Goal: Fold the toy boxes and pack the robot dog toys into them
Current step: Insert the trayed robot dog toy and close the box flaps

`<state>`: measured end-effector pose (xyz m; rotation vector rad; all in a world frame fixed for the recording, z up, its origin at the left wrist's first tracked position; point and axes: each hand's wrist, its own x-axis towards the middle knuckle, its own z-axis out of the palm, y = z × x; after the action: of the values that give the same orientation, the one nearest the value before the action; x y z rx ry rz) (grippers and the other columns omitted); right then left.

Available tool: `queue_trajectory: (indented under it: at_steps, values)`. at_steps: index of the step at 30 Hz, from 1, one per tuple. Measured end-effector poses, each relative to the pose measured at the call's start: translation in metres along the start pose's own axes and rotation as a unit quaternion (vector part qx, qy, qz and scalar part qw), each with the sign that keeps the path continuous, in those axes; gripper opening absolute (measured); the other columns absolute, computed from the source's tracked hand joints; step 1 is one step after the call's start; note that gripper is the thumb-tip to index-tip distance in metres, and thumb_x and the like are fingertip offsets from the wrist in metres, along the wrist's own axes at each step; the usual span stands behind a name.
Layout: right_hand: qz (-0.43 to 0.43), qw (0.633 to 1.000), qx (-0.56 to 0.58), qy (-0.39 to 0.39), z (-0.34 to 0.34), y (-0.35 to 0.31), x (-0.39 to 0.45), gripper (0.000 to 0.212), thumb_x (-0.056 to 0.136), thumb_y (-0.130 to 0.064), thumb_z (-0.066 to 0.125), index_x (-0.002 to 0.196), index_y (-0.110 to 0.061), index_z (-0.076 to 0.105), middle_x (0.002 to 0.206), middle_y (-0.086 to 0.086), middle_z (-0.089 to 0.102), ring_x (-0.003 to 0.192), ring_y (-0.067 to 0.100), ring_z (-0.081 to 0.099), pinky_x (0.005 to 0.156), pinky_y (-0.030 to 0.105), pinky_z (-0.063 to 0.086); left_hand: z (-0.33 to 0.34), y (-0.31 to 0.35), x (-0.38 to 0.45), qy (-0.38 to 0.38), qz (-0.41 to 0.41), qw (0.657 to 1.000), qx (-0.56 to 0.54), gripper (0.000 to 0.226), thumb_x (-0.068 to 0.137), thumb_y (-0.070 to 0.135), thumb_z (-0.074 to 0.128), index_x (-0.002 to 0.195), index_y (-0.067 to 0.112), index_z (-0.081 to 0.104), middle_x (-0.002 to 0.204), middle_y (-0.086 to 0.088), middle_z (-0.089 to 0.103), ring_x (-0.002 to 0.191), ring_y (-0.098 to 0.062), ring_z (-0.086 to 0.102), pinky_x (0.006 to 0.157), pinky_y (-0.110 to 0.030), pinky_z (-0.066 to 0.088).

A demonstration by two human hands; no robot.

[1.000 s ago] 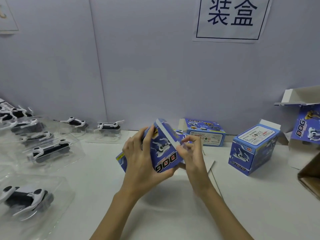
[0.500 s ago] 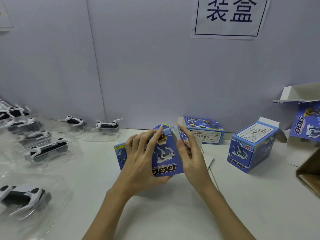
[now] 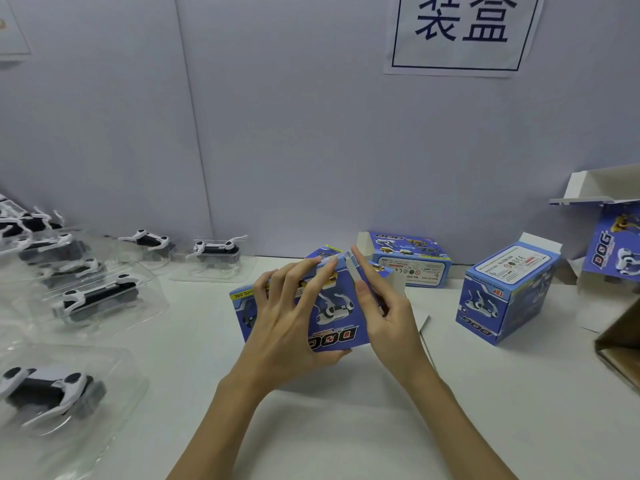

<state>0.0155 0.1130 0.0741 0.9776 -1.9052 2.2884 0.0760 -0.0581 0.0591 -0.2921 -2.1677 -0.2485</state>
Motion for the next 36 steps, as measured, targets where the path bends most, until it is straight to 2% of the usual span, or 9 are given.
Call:
queue_trajectory:
  at_steps: [7, 14, 21, 24, 28, 30, 32, 36]
  values:
    - [0.002, 1.0, -0.007, -0.001, 0.0, -0.001, 0.0, 0.047, 0.1, -0.032, 0.057, 0.145, -0.044, 0.055, 0.129, -0.008, 0.072, 0.111, 0.021, 0.074, 0.066, 0.03, 0.064, 0.004, -0.001, -0.002, 0.006, 0.003, 1.0, 0.011, 0.112, 0.071, 0.078, 0.072, 0.161, 0.029, 0.025, 0.159, -0.002, 0.035, 0.142, -0.025, 0.038, 0.116, -0.051, 0.028]
    - [0.012, 1.0, 0.006, -0.022, -0.001, -0.005, 0.001, 0.044, 0.101, -0.029, 0.056, 0.141, -0.048, 0.056, 0.13, -0.008, 0.07, 0.115, 0.019, 0.072, 0.066, 0.027, 0.063, 0.005, -0.001, -0.002, 0.012, 0.006, 1.0, 0.011, 0.108, 0.074, 0.081, 0.066, 0.16, 0.03, 0.026, 0.16, 0.0, 0.033, 0.142, -0.024, 0.037, 0.116, -0.049, 0.026]
    - [0.017, 0.999, -0.001, -0.037, -0.001, -0.002, 0.001, 0.047, 0.103, -0.03, 0.052, 0.148, -0.044, 0.051, 0.142, 0.004, 0.06, 0.12, 0.02, 0.069, 0.071, 0.028, 0.063, 0.006, 0.0, -0.003, 0.026, 0.015, 0.999, 0.018, 0.106, 0.074, 0.08, 0.069, 0.159, 0.029, 0.03, 0.161, -0.001, 0.034, 0.142, -0.027, 0.04, 0.115, -0.051, 0.029]
    - [0.019, 0.999, 0.002, -0.045, 0.001, -0.001, -0.001, 0.047, 0.106, -0.031, 0.047, 0.151, -0.044, 0.048, 0.147, 0.001, 0.054, 0.127, 0.018, 0.064, 0.076, 0.028, 0.063, 0.006, 0.0, -0.003, 0.029, 0.013, 0.999, 0.02, 0.106, 0.074, 0.079, 0.07, 0.159, 0.029, 0.029, 0.161, -0.001, 0.034, 0.142, -0.028, 0.04, 0.116, -0.052, 0.029]
    - [0.035, 0.996, 0.004, -0.086, 0.0, -0.002, -0.002, 0.049, 0.109, -0.031, 0.043, 0.153, -0.052, 0.038, 0.155, -0.016, 0.043, 0.136, 0.011, 0.055, 0.082, 0.029, 0.062, 0.005, 0.001, -0.003, 0.03, 0.008, 0.999, 0.022, 0.106, 0.074, 0.077, 0.071, 0.159, 0.029, 0.031, 0.161, -0.003, 0.036, 0.142, -0.029, 0.041, 0.115, -0.053, 0.03]
    - [0.029, 0.995, -0.008, -0.096, -0.001, -0.004, -0.001, 0.05, 0.111, -0.03, 0.044, 0.155, -0.052, 0.033, 0.159, -0.014, 0.038, 0.139, 0.012, 0.053, 0.086, 0.033, 0.062, 0.004, 0.002, -0.003, 0.032, 0.008, 0.999, 0.022, 0.105, 0.074, 0.076, 0.073, 0.158, 0.027, 0.033, 0.16, -0.003, 0.037, 0.142, -0.028, 0.042, 0.115, -0.053, 0.032]
    - [0.023, 0.996, 0.007, -0.084, -0.001, -0.007, -0.003, 0.051, 0.108, -0.031, 0.048, 0.155, -0.046, 0.036, 0.159, -0.01, 0.041, 0.141, 0.015, 0.051, 0.088, 0.037, 0.063, 0.002, 0.003, -0.002, 0.042, 0.01, 0.999, 0.026, 0.104, 0.074, 0.075, 0.074, 0.157, 0.024, 0.038, 0.159, -0.005, 0.039, 0.14, -0.028, 0.043, 0.112, -0.053, 0.034]
    - [-0.03, 0.999, 0.034, -0.012, 0.003, -0.011, -0.006, 0.043, 0.102, -0.023, 0.057, 0.143, -0.033, 0.059, 0.145, -0.001, 0.061, 0.133, 0.025, 0.06, 0.086, 0.04, 0.064, -0.005, 0.006, 0.0, 0.079, -0.017, 0.996, 0.029, 0.103, 0.075, 0.078, 0.073, 0.155, 0.019, 0.047, 0.156, -0.007, 0.043, 0.135, -0.029, 0.047, 0.109, -0.046, 0.035]
